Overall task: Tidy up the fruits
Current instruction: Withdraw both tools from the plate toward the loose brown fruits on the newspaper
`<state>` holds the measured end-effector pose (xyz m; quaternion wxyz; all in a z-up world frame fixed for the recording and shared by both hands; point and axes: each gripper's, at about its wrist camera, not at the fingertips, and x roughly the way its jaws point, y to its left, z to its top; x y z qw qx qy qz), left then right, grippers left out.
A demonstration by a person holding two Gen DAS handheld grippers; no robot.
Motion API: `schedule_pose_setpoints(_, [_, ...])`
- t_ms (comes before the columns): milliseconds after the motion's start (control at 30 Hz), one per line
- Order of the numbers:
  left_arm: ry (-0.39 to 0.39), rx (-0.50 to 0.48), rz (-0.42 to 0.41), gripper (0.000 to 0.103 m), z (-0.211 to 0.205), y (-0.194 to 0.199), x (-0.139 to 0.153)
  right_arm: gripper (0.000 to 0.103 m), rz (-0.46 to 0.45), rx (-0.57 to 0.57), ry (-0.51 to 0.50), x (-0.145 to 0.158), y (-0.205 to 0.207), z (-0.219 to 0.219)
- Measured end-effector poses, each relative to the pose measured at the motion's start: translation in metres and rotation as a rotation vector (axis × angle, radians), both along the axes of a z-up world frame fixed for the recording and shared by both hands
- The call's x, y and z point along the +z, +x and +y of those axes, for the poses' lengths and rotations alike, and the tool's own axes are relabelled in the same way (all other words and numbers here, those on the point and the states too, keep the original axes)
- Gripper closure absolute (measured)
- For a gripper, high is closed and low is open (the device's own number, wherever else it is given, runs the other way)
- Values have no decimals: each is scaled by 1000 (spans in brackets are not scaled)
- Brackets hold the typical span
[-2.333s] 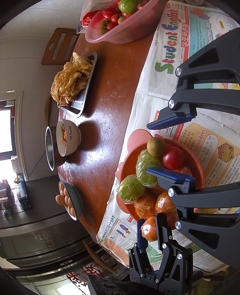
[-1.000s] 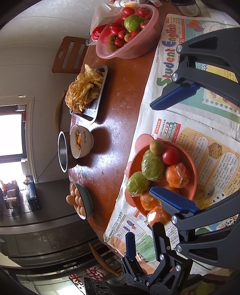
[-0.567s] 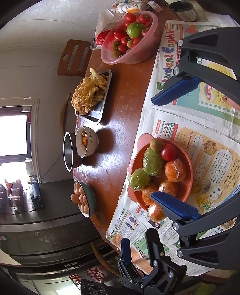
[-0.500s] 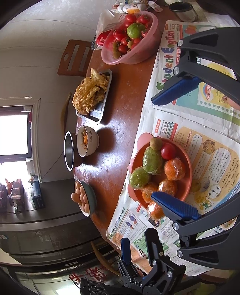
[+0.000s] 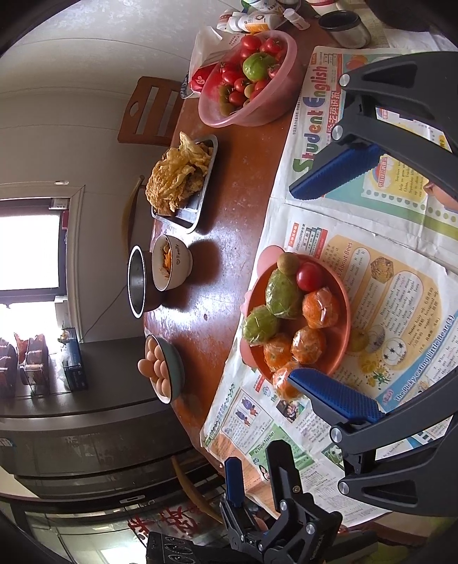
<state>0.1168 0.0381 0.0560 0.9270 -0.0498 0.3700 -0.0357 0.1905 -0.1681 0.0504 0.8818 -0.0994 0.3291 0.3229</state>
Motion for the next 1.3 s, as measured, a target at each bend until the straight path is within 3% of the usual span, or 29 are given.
schedule_pose_setpoints(667, [8, 9, 4, 10, -5, -31, -4, 5, -4, -5, -20, -10, -31, -13])
schedule_pose_setpoints(1300, [32, -9, 84, 10, -14, -35, -44, 5, 50, 2, -63, -49, -41, -2])
